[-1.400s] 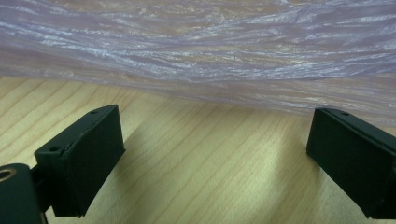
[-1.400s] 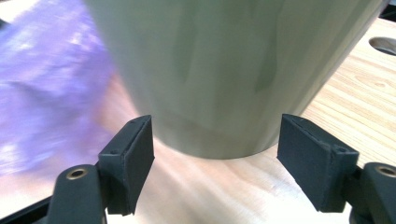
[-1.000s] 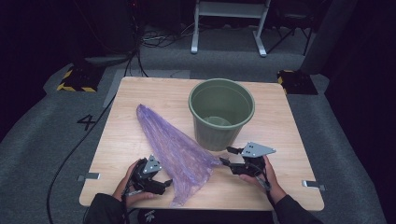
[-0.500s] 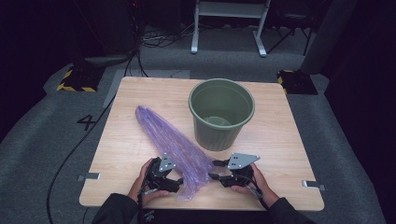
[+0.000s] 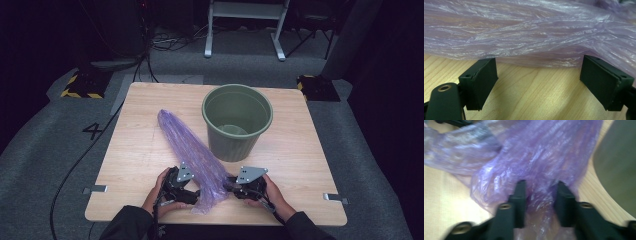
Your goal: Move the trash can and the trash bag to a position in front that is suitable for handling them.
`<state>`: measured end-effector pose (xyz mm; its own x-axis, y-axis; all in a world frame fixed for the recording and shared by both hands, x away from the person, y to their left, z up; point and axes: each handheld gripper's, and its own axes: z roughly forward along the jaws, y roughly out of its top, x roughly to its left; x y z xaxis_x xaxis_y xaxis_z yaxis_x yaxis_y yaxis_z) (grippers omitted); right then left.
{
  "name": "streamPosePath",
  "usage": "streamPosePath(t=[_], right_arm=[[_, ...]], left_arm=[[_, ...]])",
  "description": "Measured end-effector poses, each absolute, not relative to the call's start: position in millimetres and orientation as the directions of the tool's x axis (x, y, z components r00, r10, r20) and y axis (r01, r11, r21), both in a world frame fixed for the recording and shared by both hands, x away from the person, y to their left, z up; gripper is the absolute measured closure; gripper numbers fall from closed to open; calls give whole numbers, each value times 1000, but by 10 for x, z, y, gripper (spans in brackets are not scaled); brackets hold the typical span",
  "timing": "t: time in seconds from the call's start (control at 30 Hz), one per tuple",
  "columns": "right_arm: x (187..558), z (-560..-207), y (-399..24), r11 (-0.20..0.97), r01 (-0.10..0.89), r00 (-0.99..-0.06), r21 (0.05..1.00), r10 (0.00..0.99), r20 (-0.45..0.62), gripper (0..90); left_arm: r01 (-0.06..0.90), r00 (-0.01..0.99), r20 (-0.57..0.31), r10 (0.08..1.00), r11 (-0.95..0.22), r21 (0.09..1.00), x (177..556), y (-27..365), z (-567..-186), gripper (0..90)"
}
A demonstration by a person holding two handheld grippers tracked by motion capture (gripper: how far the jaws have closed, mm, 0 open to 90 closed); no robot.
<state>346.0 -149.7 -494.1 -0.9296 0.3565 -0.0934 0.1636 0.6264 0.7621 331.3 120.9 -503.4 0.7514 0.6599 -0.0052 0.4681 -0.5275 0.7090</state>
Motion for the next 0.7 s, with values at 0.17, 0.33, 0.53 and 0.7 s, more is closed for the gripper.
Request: streamPosePath(t=[0.17, 0.33, 0.53, 0.7], right_arm=[[3509, -4981, -1587, 624, 191, -921, 758, 382, -82, 853], [3563, -4984, -1771, 627, 211, -908, 750, 410, -87, 865], [3655, -4944, -2022, 616, 234, -882, 753, 460, -102, 863], [3715, -4928, -2242, 602, 266, -863, 753, 496, -91, 846]], left_arm=[[448, 775, -5, 632, -543, 710, 3336, 1304, -5036, 136], [461, 761, -6, 649, -533, 710, 3403, 1552, -5037, 136], [497, 710, -5, 704, -497, 711, 3503, 1833, -5039, 135], [517, 682, -5, 731, -478, 710, 3557, 1939, -5039, 132]])
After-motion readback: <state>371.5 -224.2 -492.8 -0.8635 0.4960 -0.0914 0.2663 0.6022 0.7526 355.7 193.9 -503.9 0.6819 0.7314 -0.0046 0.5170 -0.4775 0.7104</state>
